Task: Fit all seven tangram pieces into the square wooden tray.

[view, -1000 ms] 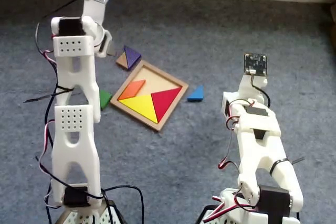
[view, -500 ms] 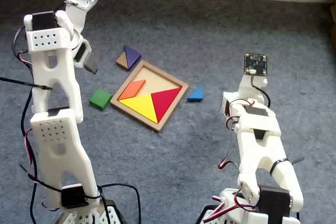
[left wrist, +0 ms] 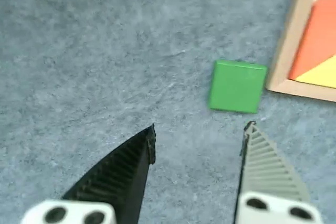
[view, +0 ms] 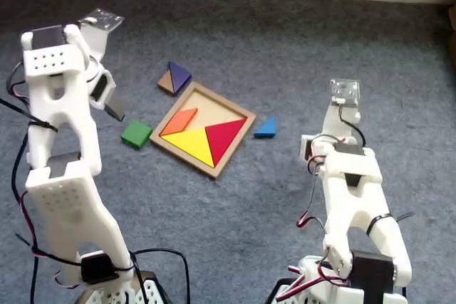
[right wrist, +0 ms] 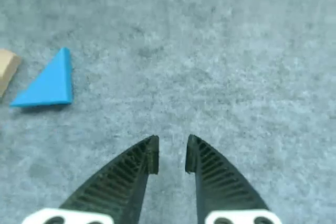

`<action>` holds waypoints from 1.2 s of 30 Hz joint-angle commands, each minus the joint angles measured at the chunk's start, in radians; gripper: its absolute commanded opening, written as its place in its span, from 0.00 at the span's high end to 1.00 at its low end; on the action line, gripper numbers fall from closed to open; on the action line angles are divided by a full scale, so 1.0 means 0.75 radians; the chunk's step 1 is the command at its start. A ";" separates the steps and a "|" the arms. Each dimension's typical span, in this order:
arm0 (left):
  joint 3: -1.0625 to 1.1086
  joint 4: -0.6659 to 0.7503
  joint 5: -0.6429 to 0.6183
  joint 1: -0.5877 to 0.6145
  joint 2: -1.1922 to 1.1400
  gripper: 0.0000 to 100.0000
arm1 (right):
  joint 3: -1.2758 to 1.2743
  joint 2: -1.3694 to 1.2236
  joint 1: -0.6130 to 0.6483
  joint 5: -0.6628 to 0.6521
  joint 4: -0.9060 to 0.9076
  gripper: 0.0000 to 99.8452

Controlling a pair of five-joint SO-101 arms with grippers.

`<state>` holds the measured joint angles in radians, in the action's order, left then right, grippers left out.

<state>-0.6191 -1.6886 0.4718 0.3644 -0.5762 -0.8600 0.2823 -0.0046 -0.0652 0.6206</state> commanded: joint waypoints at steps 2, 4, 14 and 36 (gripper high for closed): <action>0.062 0.110 -0.043 0.126 0.071 0.77 | 0.345 0.007 0.056 0.123 0.343 0.89; 0.114 0.139 -0.049 0.161 0.077 0.77 | 0.474 -0.056 0.099 0.194 0.412 0.89; 0.150 0.139 -0.113 0.214 0.111 0.77 | 0.922 -0.543 0.275 0.434 0.453 0.89; 1.409 0.507 -0.479 0.071 1.190 0.77 | 1.364 -0.977 0.420 0.736 0.594 0.84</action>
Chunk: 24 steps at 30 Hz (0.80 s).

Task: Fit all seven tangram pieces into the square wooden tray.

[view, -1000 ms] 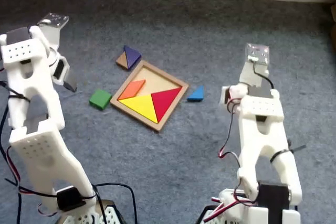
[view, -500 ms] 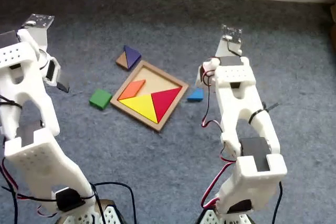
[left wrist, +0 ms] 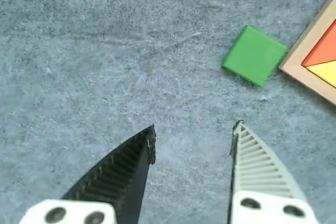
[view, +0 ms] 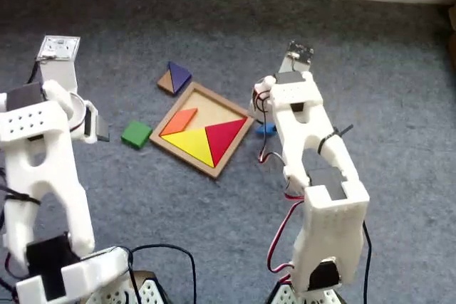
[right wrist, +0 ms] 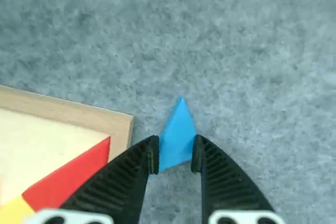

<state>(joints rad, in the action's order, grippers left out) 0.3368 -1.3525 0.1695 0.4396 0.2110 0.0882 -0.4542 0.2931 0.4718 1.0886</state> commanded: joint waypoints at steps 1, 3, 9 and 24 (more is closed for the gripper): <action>0.193 0.076 -0.100 -0.030 0.173 0.77 | 0.111 0.001 0.024 0.020 -0.030 0.82; 0.308 0.117 -0.143 -0.030 0.230 0.77 | 0.124 0.001 0.024 0.020 -0.030 0.79; 0.607 0.338 -0.268 -0.030 0.332 0.77 | 0.189 -0.001 0.032 0.086 -0.024 0.79; 0.834 0.626 -0.272 -0.028 0.398 0.77 | 0.197 -0.081 0.056 0.256 -0.052 0.79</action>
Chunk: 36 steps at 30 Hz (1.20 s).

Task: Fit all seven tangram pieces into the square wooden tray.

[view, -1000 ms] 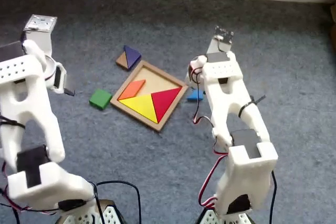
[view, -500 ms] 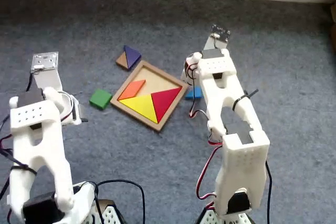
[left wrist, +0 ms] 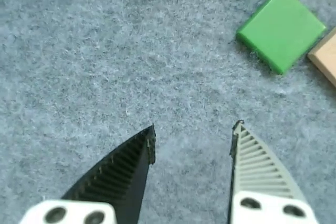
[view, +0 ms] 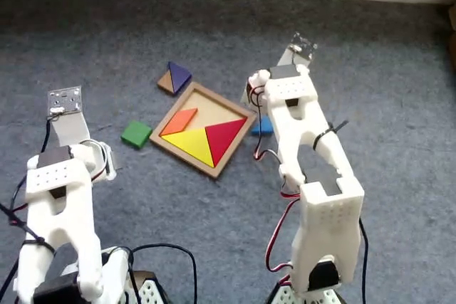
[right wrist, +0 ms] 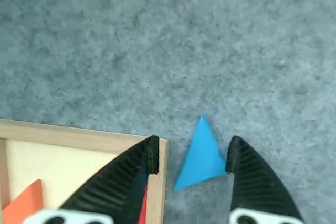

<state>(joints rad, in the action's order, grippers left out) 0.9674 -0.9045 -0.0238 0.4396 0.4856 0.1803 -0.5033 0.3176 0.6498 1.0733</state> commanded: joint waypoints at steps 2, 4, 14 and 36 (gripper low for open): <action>-0.007 0.029 -0.014 -0.028 0.030 0.77 | 0.079 -0.077 0.034 0.020 -0.030 0.79; -0.007 0.029 -0.014 -0.028 0.026 0.77 | 0.079 -0.132 0.034 0.020 -0.028 0.79; -0.007 0.029 -0.014 -0.028 0.026 0.77 | 0.079 -0.191 0.032 0.020 0.165 0.79; -0.007 0.027 -0.014 -0.028 0.026 0.77 | 0.079 -0.195 -0.046 0.010 0.281 0.94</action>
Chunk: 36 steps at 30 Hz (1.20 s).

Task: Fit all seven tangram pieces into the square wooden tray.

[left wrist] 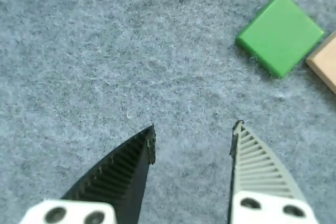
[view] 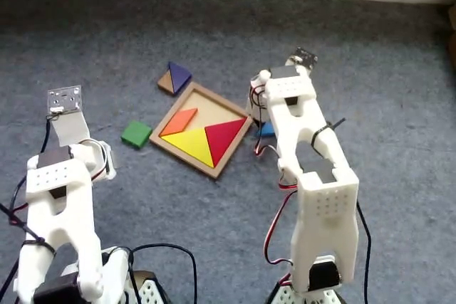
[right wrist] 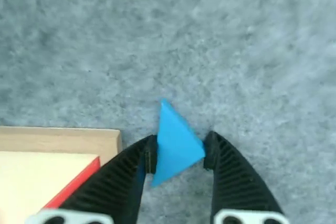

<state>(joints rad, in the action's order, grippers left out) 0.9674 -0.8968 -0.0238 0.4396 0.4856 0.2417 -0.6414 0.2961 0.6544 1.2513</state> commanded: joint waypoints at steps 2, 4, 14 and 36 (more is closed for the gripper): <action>-0.007 0.016 -0.014 -0.028 0.026 0.77 | -0.003 -0.005 -0.019 0.004 0.046 0.97; -0.007 0.016 -0.014 -0.028 0.026 0.77 | -0.003 -0.001 -0.021 0.002 0.058 0.98; -0.007 0.016 -0.014 -0.024 0.026 0.77 | 0.126 0.120 -0.015 -0.186 0.275 0.99; -0.007 0.012 -0.008 -0.017 0.034 0.77 | 0.128 0.465 0.394 -0.194 0.062 0.99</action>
<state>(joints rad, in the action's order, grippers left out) 0.9674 -0.8968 -0.0238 0.4396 0.4856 0.3000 -0.3406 0.5508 0.5209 1.3725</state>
